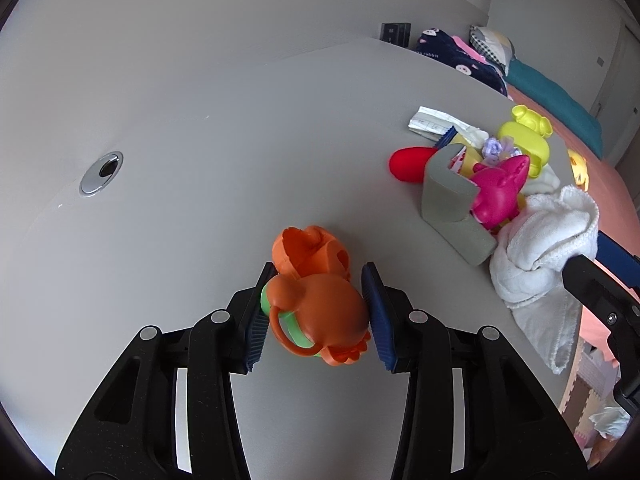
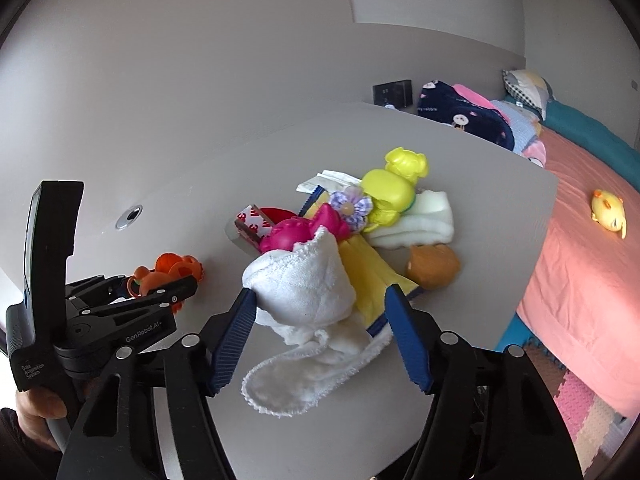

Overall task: Collect trash
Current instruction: 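Grasp the orange toy with the left tool while the right tool grasps the white cloth, then carry the orange toy and white cloth with both tools toward the black bin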

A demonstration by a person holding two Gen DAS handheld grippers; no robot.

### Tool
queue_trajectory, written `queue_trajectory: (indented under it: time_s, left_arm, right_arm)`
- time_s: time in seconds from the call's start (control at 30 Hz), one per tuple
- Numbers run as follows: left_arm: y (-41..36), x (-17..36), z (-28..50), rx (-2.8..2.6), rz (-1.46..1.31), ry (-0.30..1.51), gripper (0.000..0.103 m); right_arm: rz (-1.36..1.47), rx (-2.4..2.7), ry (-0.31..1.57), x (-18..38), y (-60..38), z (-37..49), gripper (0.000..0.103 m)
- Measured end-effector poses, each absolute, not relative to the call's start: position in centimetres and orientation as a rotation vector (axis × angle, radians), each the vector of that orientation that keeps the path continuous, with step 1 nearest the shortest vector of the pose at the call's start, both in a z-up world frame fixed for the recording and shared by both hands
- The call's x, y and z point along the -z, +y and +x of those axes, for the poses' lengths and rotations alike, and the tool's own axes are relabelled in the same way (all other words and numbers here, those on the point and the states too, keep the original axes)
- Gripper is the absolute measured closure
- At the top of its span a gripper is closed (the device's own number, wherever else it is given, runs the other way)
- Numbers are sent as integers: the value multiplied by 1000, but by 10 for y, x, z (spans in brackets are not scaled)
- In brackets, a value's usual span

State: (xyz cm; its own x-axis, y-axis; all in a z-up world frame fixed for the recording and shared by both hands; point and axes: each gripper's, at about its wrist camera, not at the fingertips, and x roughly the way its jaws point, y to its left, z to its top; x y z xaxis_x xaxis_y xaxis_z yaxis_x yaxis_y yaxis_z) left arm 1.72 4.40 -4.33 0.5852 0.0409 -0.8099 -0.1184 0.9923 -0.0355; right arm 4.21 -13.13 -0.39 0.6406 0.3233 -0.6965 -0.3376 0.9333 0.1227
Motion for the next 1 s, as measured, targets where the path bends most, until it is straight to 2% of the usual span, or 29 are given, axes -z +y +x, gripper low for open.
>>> queue_trajectory:
  time_s: [0.27, 0.37, 1.0]
  left_arm:
    - [50, 46, 21, -94, -99, 945, 61]
    - [51, 44, 22, -98, -105, 942, 61]
    - [26, 7, -8, -85, -78, 857, 61]
  right_arm:
    - [-43, -421, 832, 11, -114, 51, 70]
    - [14, -450, 846, 9, -119, 51, 75]
    - [100, -465, 750, -33, -164, 21, 76]
